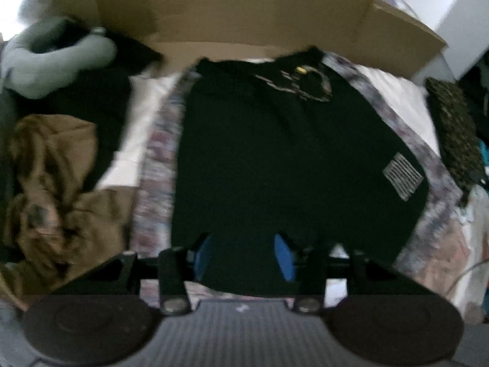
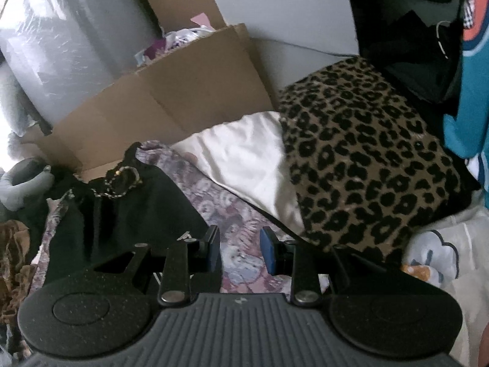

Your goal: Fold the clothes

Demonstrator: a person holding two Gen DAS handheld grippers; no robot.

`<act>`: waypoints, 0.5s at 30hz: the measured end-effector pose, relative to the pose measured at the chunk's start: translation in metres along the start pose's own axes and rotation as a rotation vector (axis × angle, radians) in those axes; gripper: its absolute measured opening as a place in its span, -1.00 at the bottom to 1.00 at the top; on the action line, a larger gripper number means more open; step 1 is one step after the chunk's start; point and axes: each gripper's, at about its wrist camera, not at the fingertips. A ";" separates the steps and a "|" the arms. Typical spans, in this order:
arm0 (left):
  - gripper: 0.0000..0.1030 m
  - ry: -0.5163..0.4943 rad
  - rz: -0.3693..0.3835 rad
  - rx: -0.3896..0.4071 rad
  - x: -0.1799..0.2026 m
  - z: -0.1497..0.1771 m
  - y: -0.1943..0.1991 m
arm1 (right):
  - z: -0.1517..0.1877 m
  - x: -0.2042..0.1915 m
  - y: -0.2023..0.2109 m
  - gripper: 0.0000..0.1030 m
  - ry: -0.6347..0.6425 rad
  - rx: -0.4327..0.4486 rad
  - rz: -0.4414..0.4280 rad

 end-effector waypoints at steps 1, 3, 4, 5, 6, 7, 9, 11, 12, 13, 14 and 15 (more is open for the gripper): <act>-0.05 0.002 -0.017 0.012 -0.009 -0.003 0.004 | -0.001 -0.004 0.000 -0.38 0.003 -0.002 -0.007; -0.05 0.022 -0.045 0.037 -0.027 -0.005 0.009 | -0.003 -0.011 -0.002 -0.38 0.009 -0.006 -0.026; -0.05 0.033 -0.055 0.042 -0.035 -0.004 0.010 | -0.003 -0.015 -0.002 -0.38 0.014 -0.009 -0.034; -0.05 0.040 -0.071 0.051 -0.042 -0.002 0.010 | -0.003 -0.019 -0.003 -0.38 0.020 -0.013 -0.042; -0.05 0.051 -0.084 0.061 -0.049 0.001 0.010 | -0.003 -0.024 -0.004 -0.38 0.026 -0.016 -0.050; -0.05 0.062 -0.096 0.070 -0.056 0.004 0.009 | -0.004 -0.028 -0.005 -0.38 0.032 -0.019 -0.059; -0.05 0.109 -0.105 0.083 -0.072 0.015 0.004 | -0.003 -0.037 -0.007 -0.38 0.046 -0.026 -0.072; -0.06 0.144 -0.126 0.081 -0.082 0.029 -0.006 | -0.002 -0.046 -0.009 -0.38 0.064 -0.035 -0.079; -0.06 0.157 -0.140 0.076 -0.088 0.038 -0.012 | -0.001 -0.050 -0.011 -0.38 0.071 -0.042 -0.082; -0.06 0.168 -0.149 0.076 -0.093 0.046 -0.017 | 0.000 -0.054 -0.012 -0.38 0.079 -0.050 -0.086; -0.06 0.178 -0.158 0.076 -0.097 0.054 -0.022 | 0.002 -0.058 -0.014 -0.38 0.087 -0.057 -0.089; -0.06 0.192 -0.168 0.077 -0.101 0.063 -0.027 | 0.003 -0.062 -0.016 -0.38 0.097 -0.064 -0.094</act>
Point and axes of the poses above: each gripper's, at about its wrist camera, not at the fingertips, and y roughly against the way its jaws point, x to its right, z to its underside, and after that the axes turned 7 degrees about x, right-handed
